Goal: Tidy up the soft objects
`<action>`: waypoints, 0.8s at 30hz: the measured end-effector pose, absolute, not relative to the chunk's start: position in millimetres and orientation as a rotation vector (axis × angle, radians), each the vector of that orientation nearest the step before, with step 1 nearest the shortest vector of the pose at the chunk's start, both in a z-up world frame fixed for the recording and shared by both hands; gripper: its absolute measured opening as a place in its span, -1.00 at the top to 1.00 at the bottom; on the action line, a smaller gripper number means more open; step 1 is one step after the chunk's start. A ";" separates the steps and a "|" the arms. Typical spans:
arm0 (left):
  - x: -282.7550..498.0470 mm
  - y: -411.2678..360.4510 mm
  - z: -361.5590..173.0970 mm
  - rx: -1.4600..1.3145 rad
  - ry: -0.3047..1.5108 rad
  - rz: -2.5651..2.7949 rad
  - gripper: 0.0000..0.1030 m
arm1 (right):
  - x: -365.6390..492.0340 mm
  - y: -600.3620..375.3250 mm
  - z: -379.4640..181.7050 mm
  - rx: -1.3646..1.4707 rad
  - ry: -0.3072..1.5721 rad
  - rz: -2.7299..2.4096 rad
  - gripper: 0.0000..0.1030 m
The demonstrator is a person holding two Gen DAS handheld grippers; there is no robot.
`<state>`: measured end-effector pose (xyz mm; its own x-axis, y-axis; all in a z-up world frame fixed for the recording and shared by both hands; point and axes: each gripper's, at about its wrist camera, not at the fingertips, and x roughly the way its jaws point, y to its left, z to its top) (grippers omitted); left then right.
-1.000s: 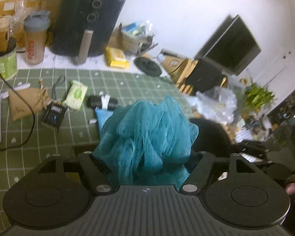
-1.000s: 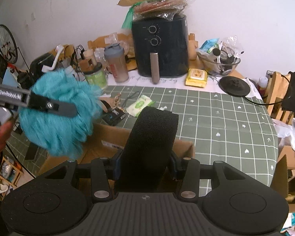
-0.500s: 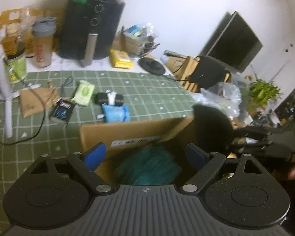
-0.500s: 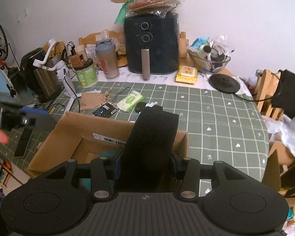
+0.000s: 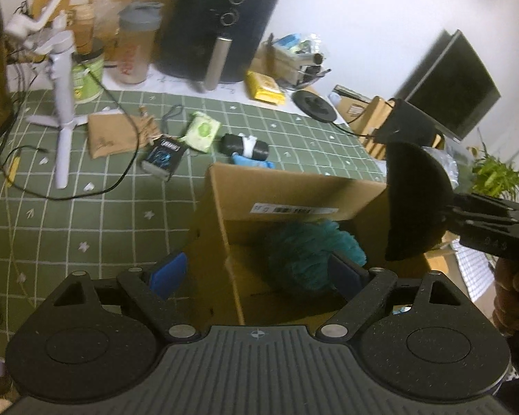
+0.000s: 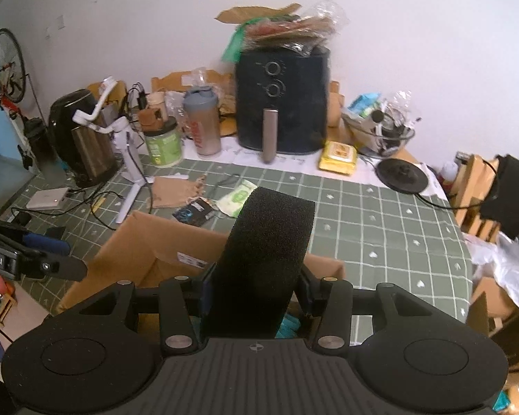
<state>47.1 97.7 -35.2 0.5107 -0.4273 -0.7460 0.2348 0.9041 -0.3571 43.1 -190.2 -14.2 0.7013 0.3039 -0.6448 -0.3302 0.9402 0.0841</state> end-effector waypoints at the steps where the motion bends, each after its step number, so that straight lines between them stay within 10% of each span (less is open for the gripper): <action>1: 45.5 99.6 -35.0 -0.224 0.955 -0.397 -0.73 | 43.6 -187.2 -13.2 -0.033 0.710 0.366 0.03; 10: 31.2 118.9 -31.9 -0.258 0.939 -0.339 -0.73 | 49.9 -146.0 -2.6 -0.002 0.678 0.504 -0.01; 14: 25.7 126.9 -31.9 -0.276 0.938 -0.314 -0.73 | 53.4 -130.9 -1.7 0.031 0.669 0.567 -0.92; 24: 22.1 131.1 -41.3 -0.313 0.962 -0.303 -0.73 | 51.6 -145.7 -26.5 -0.019 0.763 0.498 -1.00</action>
<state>22.1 131.1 -41.3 0.5372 -0.3872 -0.7493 0.1131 0.9134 -0.3910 51.6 -145.7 -26.5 0.6130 0.4248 -0.6662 -0.4383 0.8844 0.1607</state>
